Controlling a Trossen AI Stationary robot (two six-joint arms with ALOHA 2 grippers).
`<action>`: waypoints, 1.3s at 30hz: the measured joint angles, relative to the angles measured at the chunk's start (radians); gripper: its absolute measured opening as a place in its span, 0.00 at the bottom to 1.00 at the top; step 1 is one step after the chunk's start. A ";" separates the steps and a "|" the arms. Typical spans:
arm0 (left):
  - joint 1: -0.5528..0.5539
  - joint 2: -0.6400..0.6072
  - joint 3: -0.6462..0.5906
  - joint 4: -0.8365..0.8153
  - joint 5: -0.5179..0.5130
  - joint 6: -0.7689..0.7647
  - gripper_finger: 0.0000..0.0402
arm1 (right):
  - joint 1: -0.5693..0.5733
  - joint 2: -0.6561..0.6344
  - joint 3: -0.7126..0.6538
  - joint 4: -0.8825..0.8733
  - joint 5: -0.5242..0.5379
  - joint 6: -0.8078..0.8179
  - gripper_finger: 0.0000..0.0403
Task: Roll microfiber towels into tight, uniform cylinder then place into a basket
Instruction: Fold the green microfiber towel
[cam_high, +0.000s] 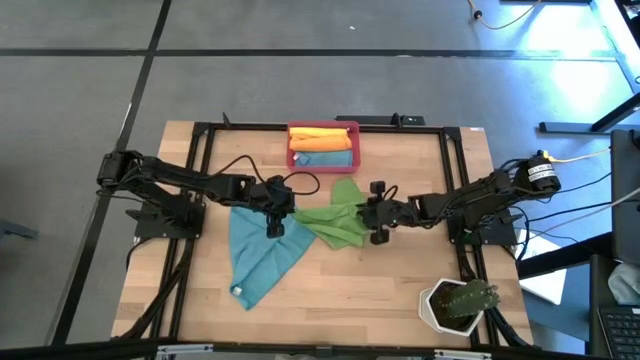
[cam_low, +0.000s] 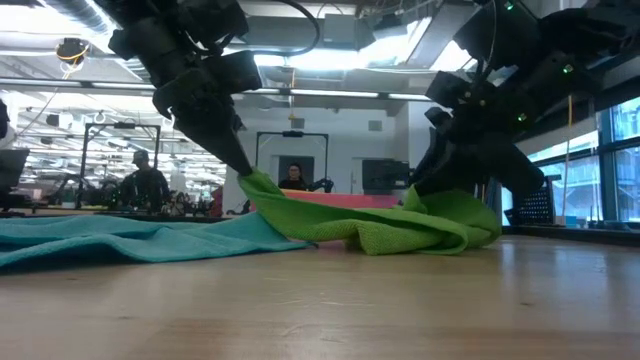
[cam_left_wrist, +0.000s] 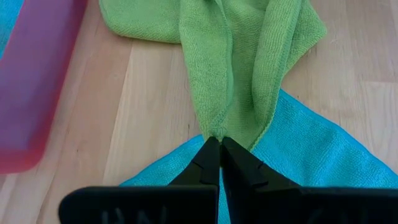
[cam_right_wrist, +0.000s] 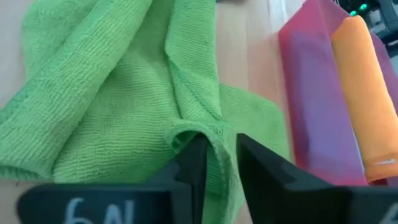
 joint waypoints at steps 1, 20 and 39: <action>0.000 0.000 0.000 0.000 0.000 0.000 0.00 | 0.000 0.000 0.000 -0.001 -0.004 -0.017 0.26; 0.000 0.000 0.000 -0.003 0.000 0.000 0.00 | 0.022 0.157 0.001 0.171 -0.026 -0.234 0.39; 0.002 -0.014 0.021 -0.022 -0.045 0.047 0.00 | 0.099 0.067 0.161 0.036 0.106 -0.181 0.02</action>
